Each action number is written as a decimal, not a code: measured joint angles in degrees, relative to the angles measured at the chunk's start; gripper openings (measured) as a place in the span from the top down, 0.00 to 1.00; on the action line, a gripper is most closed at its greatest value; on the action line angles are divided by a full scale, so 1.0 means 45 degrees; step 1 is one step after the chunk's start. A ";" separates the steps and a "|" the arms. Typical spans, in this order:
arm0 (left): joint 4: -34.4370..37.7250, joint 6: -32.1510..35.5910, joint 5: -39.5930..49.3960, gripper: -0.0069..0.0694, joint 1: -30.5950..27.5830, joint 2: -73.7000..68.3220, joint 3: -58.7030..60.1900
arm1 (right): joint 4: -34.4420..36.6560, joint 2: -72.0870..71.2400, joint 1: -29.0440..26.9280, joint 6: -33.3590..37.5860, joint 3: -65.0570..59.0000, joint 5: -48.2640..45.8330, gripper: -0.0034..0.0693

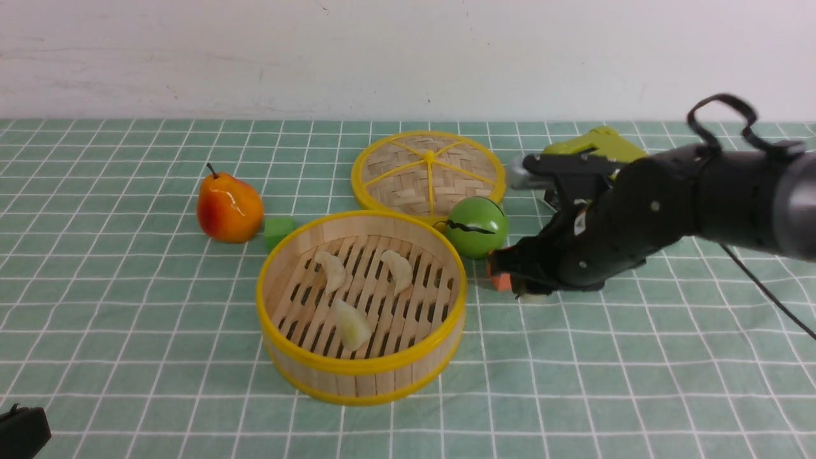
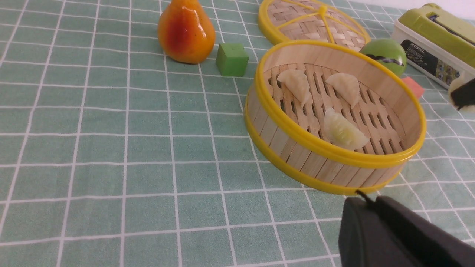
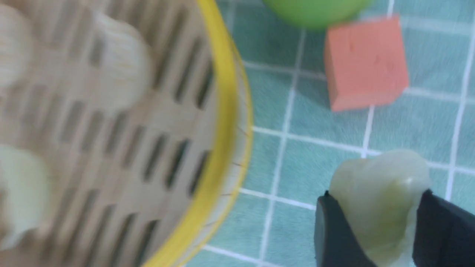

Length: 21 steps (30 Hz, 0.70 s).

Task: Put the dumplings into the steamer on the table with the blue tablecloth.
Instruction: 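Place the dumpling in the bamboo steamer basket with the right gripper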

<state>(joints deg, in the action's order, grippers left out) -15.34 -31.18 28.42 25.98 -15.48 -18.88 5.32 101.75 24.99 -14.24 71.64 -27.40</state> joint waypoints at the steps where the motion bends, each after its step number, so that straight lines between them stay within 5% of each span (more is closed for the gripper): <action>1: 0.0000 0.0000 0.0000 0.87 0.0000 0.0000 0.0000 | 0.0066 -0.0140 0.0052 0.0108 0.0000 0.0002 0.58; 11: -0.0004 0.0000 -0.0045 0.86 0.0000 0.0000 0.0000 | 0.2548 0.0251 0.2599 0.2785 0.1366 0.0061 0.58; 21: -0.0004 0.0000 -0.0045 0.84 0.0000 0.0000 0.0000 | 0.2969 0.3414 0.2654 0.2773 0.3217 -0.0554 0.58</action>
<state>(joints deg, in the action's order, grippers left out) -15.36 -31.18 28.21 25.98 -15.48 -18.88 18.68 117.12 36.94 -1.77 86.12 -29.89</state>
